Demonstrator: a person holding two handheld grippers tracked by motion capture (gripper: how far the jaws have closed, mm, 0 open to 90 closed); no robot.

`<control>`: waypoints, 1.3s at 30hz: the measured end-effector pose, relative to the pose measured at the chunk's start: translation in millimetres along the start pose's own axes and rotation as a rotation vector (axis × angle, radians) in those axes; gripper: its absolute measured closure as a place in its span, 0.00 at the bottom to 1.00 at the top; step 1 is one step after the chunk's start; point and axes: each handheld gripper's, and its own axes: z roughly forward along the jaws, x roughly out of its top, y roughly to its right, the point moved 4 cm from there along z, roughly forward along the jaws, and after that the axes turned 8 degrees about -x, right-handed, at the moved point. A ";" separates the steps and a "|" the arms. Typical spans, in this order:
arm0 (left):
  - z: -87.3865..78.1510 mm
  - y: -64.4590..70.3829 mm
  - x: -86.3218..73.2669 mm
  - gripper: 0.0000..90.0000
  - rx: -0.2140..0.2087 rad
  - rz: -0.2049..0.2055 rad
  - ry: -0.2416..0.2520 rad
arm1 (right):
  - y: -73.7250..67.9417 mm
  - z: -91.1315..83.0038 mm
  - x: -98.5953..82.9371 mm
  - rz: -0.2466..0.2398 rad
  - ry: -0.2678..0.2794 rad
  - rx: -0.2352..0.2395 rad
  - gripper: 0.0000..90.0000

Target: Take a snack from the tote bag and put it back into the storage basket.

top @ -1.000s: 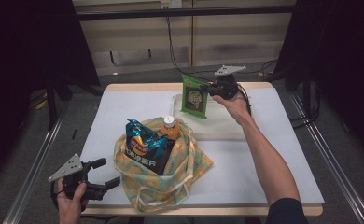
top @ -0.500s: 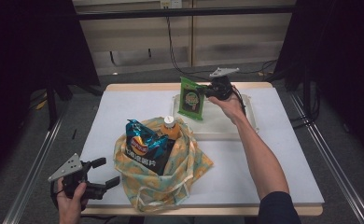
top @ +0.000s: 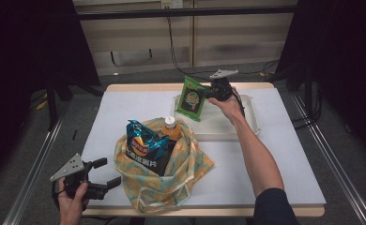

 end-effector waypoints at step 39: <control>-0.2 -1.2 1.9 0.03 0.009 0.008 0.006 | -37.6 -38.3 -6.7 0.005 -0.006 0.172 1.00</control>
